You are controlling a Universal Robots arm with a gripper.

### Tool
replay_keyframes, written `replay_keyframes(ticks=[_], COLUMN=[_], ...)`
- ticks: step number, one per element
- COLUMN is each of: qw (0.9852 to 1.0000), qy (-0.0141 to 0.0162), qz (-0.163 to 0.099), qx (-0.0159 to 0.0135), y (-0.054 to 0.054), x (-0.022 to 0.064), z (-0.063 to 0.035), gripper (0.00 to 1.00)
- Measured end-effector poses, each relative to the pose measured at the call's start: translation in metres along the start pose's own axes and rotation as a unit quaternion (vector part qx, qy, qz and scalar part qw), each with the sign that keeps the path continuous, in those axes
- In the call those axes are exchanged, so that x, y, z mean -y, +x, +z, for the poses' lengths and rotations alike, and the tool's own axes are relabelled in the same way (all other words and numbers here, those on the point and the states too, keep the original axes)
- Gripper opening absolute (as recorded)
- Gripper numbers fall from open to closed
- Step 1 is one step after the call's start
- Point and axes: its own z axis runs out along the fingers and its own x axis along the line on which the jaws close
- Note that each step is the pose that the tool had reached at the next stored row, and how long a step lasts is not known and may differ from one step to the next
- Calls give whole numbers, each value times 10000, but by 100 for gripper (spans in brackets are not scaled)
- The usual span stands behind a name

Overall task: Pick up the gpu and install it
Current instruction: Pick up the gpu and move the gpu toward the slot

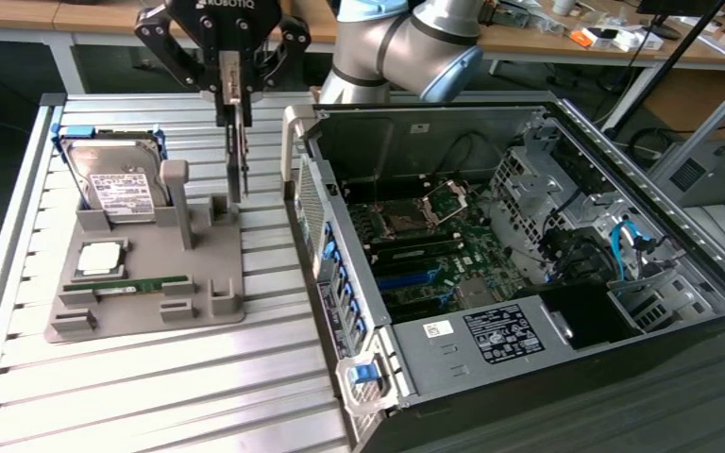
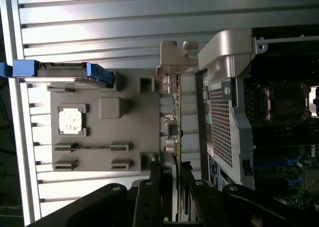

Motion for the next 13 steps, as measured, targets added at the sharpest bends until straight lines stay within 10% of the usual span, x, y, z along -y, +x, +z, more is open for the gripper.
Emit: replay_keyframes(ticks=[13], qw=[10000], qy=[1], qz=[0], qx=[-8], y=[-136], x=[24], z=[3], gripper=[27])
